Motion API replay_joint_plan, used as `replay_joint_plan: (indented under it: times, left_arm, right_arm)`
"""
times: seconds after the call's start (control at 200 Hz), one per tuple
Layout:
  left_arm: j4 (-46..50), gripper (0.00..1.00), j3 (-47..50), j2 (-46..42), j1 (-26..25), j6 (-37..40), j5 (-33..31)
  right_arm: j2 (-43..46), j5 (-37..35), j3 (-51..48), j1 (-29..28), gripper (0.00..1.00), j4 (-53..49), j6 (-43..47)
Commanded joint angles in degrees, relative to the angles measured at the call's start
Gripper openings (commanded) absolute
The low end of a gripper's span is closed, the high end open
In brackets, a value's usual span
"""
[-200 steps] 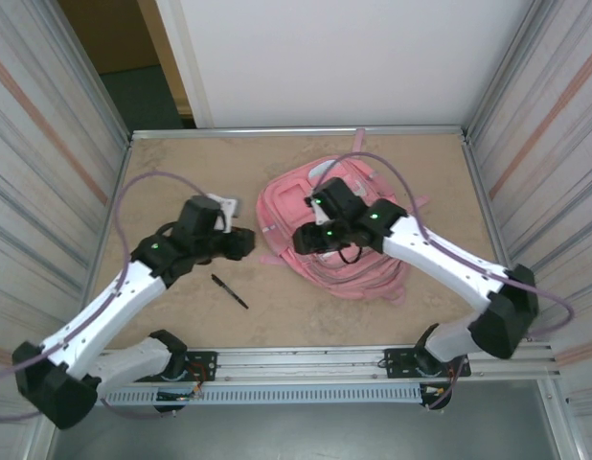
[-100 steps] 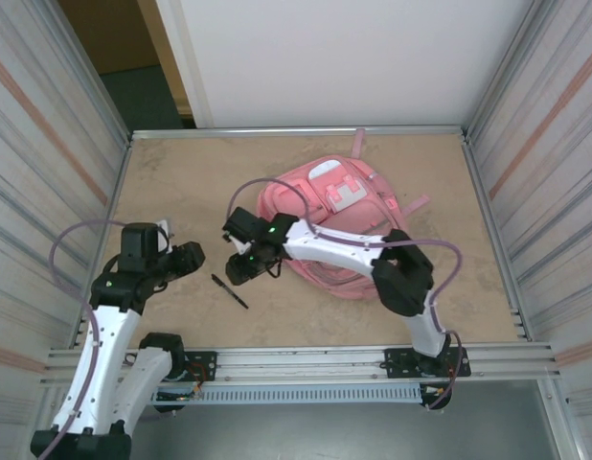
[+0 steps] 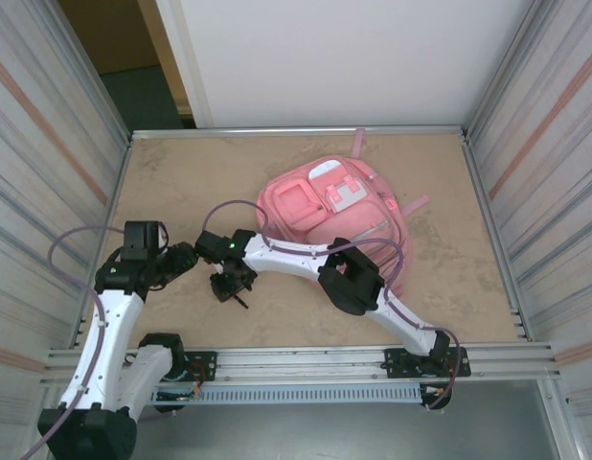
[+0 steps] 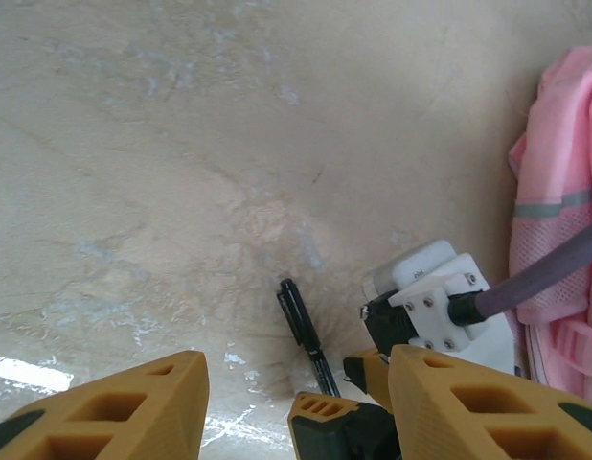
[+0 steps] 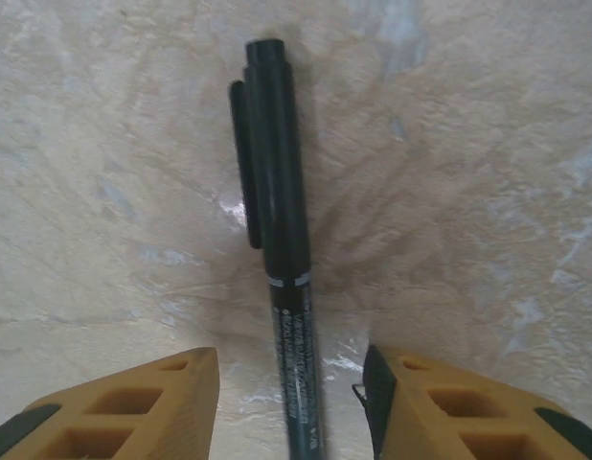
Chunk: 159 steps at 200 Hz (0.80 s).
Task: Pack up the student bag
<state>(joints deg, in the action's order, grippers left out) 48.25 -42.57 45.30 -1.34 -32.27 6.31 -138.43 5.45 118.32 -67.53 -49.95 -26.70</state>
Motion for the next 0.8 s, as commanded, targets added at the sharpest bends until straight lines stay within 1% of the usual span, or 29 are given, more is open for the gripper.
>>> replay_joint_plan:
  times: [0.0, 0.07, 0.11, 0.165, 0.256, 0.326, 0.376, 0.451, 0.496, 0.581, 0.692, 0.792]
  left_arm:
    - [-0.14, 0.52, 0.99, -1.01, 1.76, -1.65, 1.99]
    - [-0.92, 0.52, 1.45, -0.96, 2.27, -2.66, 3.17]
    - [-1.42, 0.52, 1.54, -0.91, 2.31, -3.19, 3.65]
    - [-1.54, 0.52, 1.46, -0.66, 2.28, -4.14, 3.37]
    - [-1.11, 0.52, 0.85, 0.0, 2.29, -3.52, 3.61]
    - [-1.08, 0.52, 1.17, -0.11, 2.31, -3.49, 4.24]
    - [-1.87, 0.52, 1.58, -0.47, 2.31, -3.43, 5.75]
    - [-3.23, 0.54, 1.94, -0.49, 2.23, -2.44, 9.77]
    - [-3.64, 0.54, 1.7, -0.09, 2.27, -1.89, 12.19]
    - [-5.82, 0.54, 1.78, 0.79, 2.24, -0.14, 19.11]
    - [-11.24, 0.54, 2.96, 1.33, 2.09, 0.92, 29.34]
    - [-16.54, 0.51, 4.13, 1.78, 1.28, -0.07, 35.13]
  right_arm:
    - [-4.07, -5.42, 2.9, -3.03, 0.38, -8.57, -1.62]
    - [-4.58, -6.21, 3.11, -3.89, 0.3, -9.39, -1.76]
    - [-4.74, -7.12, 3.29, -4.35, 0.27, -10.22, -1.78]
    - [-4.33, -8.34, 3.32, -4.67, 0.21, -11.37, -2.61]
    - [-3.19, -9.73, 2.47, -5.16, 0.13, -11.66, -3.35]
    - [-1.8, -9.58, 1.36, -5.17, 0.09, -11.16, -4.06]
    - [-0.03, -9.01, -0.48, -5.16, 0.09, -9.86, -4.51]
    - [4.23, -6.3, -5.5, -4.6, 0.08, -4.87, -5.47]
    - [7.13, -3.4, -9.03, -3.76, 0.08, -1.23, -6.25]
    - [13.0, 0.68, -15.79, -1.5, 0.07, 4.01, -8.47]
    - [20.81, 3.59, -21.74, 1.2, 0.07, 7.06, -10.43]
    - [28.15, 4.73, -25.99, 4.0, 0.07, 7.62, -11.04]
